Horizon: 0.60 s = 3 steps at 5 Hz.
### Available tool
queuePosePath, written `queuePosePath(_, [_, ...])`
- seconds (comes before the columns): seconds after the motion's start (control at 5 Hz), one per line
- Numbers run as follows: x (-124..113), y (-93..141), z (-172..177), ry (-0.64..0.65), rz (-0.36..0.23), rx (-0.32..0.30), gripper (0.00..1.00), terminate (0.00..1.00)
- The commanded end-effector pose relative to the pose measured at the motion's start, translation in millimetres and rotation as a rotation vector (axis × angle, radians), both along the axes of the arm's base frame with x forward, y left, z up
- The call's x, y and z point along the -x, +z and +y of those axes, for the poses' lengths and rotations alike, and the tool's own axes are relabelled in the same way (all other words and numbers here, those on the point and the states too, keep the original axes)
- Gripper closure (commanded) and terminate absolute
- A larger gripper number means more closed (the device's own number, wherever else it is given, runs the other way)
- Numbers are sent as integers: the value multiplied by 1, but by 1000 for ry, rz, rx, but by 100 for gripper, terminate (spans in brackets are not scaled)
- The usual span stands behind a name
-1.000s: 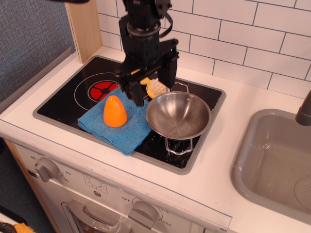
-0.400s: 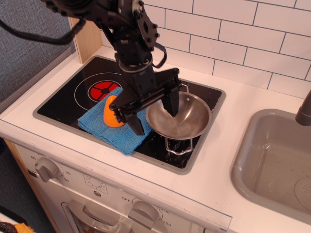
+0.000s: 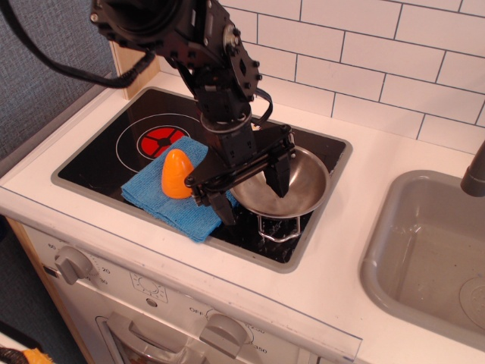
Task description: Move the pan to the back left corner of the stove top
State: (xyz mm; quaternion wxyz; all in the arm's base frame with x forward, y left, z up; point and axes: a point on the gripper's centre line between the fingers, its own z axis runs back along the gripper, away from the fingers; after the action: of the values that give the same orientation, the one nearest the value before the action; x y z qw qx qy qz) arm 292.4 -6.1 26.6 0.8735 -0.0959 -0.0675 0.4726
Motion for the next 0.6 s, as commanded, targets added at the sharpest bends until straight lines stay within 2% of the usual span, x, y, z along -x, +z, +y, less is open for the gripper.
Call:
queuePosePath(0.0, [-13,-7,-2,-2,-18,-52,100,0])
queuePosePath(0.4, [-11,-9,-6,-18,4,-59,100,0])
